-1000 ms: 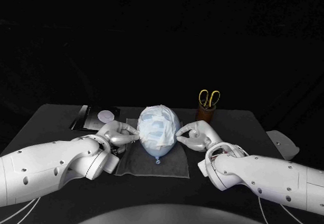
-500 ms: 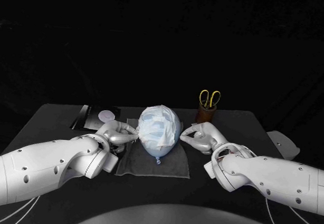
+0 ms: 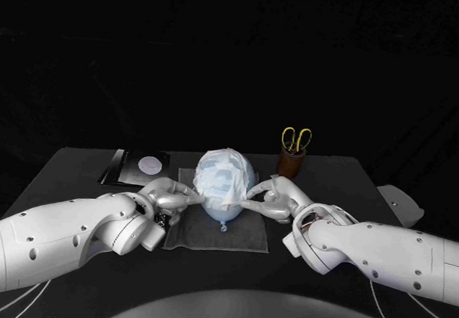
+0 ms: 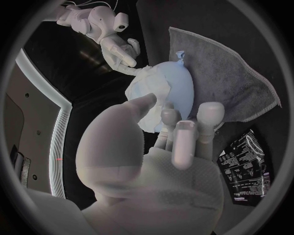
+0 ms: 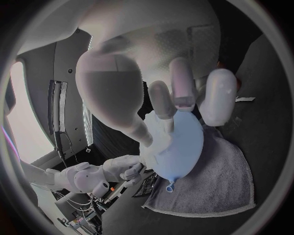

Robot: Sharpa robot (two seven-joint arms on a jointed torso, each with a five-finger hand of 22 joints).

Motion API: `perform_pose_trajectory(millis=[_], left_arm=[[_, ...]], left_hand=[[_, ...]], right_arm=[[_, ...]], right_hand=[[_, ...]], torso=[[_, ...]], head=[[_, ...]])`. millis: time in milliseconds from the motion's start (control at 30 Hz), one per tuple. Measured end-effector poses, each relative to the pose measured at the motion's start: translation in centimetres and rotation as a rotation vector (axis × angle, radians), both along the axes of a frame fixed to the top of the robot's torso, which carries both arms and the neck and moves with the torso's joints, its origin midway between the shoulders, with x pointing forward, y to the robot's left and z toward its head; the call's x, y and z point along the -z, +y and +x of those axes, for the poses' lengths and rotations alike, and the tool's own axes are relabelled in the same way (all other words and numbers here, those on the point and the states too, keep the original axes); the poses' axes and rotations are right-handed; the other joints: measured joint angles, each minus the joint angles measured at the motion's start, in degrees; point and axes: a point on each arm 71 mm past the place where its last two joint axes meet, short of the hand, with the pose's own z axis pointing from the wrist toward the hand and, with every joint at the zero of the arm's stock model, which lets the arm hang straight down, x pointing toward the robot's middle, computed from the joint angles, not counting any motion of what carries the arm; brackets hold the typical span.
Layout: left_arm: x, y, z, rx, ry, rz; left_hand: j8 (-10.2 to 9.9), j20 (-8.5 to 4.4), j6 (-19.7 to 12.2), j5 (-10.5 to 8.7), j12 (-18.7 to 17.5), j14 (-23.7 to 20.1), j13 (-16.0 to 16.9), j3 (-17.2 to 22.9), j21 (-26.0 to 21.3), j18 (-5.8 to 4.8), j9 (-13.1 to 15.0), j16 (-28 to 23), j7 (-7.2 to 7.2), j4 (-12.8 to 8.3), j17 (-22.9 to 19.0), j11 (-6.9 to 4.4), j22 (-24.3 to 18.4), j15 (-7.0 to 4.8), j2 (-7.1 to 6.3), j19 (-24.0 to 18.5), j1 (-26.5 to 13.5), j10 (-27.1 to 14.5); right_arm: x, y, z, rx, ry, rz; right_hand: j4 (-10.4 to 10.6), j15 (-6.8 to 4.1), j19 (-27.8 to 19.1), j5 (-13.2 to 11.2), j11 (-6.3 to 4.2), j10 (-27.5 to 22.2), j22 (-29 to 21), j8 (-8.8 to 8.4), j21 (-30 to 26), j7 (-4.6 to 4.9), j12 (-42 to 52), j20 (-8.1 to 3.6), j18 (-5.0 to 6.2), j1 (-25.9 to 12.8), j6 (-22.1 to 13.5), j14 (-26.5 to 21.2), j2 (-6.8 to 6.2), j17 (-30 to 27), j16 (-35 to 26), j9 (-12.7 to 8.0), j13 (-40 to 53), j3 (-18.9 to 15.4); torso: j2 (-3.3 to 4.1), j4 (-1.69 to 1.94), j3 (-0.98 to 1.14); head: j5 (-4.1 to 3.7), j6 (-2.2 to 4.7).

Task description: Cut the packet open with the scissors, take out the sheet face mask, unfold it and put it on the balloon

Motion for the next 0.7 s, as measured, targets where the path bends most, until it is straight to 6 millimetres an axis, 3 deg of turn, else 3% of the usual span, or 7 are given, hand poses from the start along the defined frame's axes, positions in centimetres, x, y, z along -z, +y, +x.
perform_pose_trajectory(millis=[100, 333, 567, 700], left_arm=[[0.07, 0.08, -0.11, 0.016, 0.018, -0.014], [0.14, 0.22, -0.27, 0.035, 0.045, -0.041], [0.16, 0.1, -0.27, 0.038, 0.055, -0.064], [0.16, 0.03, -0.19, 0.032, 0.053, -0.074]], left_hand=[[-0.3, 0.01, 0.0, 0.0, 0.0, -0.2, -0.1, -1.6, 0.0, 0.0, -0.4, 0.0, 0.0, 0.5, 0.0, 0.11, 0.0, 0.2, 0.0, 0.0, 0.0, -0.3], [-0.3, 0.14, 0.0, 0.0, 0.0, -0.2, -0.1, -2.5, 0.0, 0.01, -0.6, 0.0, 0.0, 0.8, 0.0, 0.11, 0.0, 0.2, 0.0, 0.1, 0.0, -0.3], [-1.6, 0.33, 0.0, 0.0, 0.2, -0.2, 0.1, -3.1, 0.0, 0.0, -1.4, 0.0, 0.0, 1.1, 0.0, 0.11, 0.1, 0.2, 1.47, -0.1, 1.4, -0.3], [-2.0, 0.33, -0.3, 0.0, 0.4, -0.1, 0.3, -3.3, 0.0, 0.01, -1.9, 0.0, 0.31, 1.3, 0.0, 0.11, 0.1, 0.34, 1.6, -0.1, 2.2, -0.3]], right_arm=[[0.03, 0.13, -0.04, -0.01, 0.002, -0.003], [0.02, 0.35, -0.14, -0.021, 0.002, -0.007], [0.18, 0.58, 0.11, -0.017, -0.005, -0.012], [0.32, 0.49, 0.43, -0.002, -0.015, -0.019]], right_hand=[[0.2, 0.0, 0.0, 0.0, 0.0, 0.0, 0.0, 0.0, 0.0, -0.13, 0.0, 0.0, 0.0, 0.3, 0.1, 0.0, -0.22, 0.0, 0.0, 0.0, 0.0, -0.6], [0.8, 0.0, 0.0, 0.0, -0.01, 0.0, 0.0, 0.36, 0.9, -0.96, 0.5, 0.01, 0.0, 1.7, 2.5, 0.0, 0.91, 0.0, 0.0, 0.2, 0.0, -1.7], [1.0, 0.0, 0.0, 0.0, -0.01, 0.0, 0.0, 0.52, 0.9, -0.99, 0.5, 0.01, -0.01, 2.6, 2.9, 0.0, 1.51, 0.0, -0.2, 0.1, 0.0, -2.0], [1.0, 0.0, -0.1, 0.0, -0.01, 0.0, 0.0, 0.28, 0.9, -1.01, 0.5, 0.09, -0.02, 2.8, 2.9, 0.0, 1.74, 0.0, 0.0, 0.0, 0.0, -2.0]], torso=[[0.0, 0.02, -0.01], [0.0, 0.01, 0.01], [-0.04, -0.03, 0.02], [-0.03, -0.03, 0.04]], head=[[0.04, 0.0], [0.11, 0.0], [0.32, 0.0], [0.42, 0.0]])
